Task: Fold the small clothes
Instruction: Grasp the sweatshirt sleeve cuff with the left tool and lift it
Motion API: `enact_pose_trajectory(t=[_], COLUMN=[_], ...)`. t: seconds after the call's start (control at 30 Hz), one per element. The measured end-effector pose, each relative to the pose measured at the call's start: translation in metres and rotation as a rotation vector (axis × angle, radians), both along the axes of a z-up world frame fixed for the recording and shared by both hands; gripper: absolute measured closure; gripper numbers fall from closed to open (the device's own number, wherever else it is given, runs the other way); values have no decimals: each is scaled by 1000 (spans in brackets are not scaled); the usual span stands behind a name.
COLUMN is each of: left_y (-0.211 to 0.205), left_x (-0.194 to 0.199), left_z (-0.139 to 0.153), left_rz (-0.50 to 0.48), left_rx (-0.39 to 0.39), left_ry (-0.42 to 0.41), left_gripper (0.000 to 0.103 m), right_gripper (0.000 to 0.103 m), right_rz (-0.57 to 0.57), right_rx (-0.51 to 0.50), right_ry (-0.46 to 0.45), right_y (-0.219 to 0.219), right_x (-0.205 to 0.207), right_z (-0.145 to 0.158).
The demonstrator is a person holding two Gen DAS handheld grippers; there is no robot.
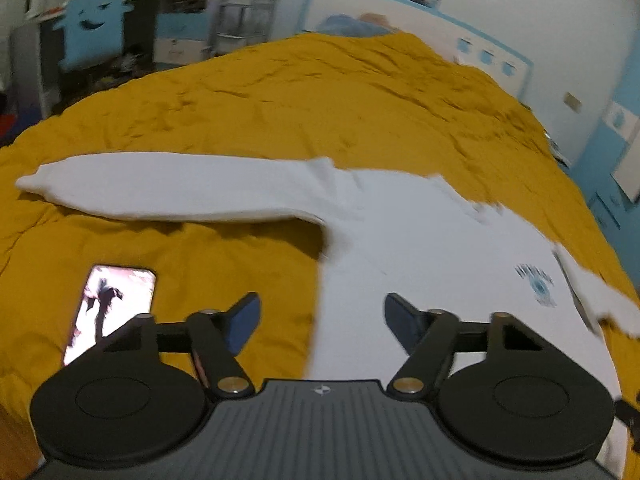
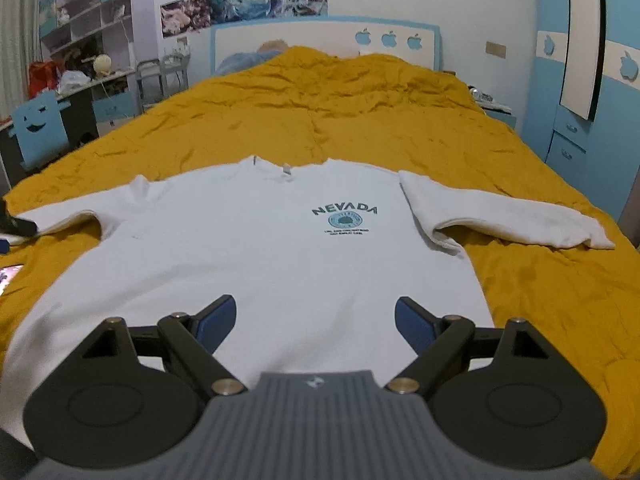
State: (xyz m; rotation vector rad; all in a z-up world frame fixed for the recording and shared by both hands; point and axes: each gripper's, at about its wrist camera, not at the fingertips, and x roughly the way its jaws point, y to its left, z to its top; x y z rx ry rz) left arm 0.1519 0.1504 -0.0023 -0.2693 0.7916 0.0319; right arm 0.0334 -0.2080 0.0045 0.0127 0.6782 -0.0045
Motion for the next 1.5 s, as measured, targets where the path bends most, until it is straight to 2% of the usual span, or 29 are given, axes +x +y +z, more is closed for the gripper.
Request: enact_pose_trajectory(t=[0.1,0.23,0.3,0.43,0.57,0.67,0.77,0.8,0.83,0.87,0.9,0.97,1.03,1.13,1.3,1.4,1.5], left_y=[39,111,150,218,268,286,281,278,280,282,285,287,288,291,291,281,256], left_x=[19,35,38,36,29,25,28,30,32,35,39,44,45,42,42,47,60], left_z=[-5,-8,-11,-24,-44,-59,-65,-66,-69,-72,-75,-82,-84,-79,-64,-46,-12], left_rz=[83,260,352,515,642,647,624,617,613,607,600,600,593,593,573,541,460], left_rx=[-12,-60,-90,-128,-219,-295,-305,-297,-298,-312,-342,-370,-364,-390,-387,-344,-267], left_ry=[18,15,-1,-9,0,-47,-90,-100,-111,-120,-124,-119,-120,-151,-201,-228,-294], left_gripper=[27,24,15,14,14,14,20,25,39,48,64,72,83,87,89,90,90], right_gripper=[21,21,21,21,21,21,21,21,21,21,21,21,21,21,21,21,21], right_rz=[5,44,66,69,70,80,87,92,97,104,110,115,120,122,122,118,126], right_rx=[-6,-9,-6,-5,-17,-38,-58,-62,-67,-70,-73,-80,-90,-95,-96,-84,-83], right_ry=[26,48,78,145,173,194,215,215,214,214,214,216,209,179,169,162,160], right_y=[1,10,16,26,37,47,57,60,64,66,69,73,77,79,79,78,77], right_x=[17,37,47,72,91,103,113,114,116,116,118,119,119,115,114,115,115], right_z=[-7,-13,-16,-24,-29,-34,-37,-37,-37,-36,-36,-35,-34,-29,-27,-25,-25])
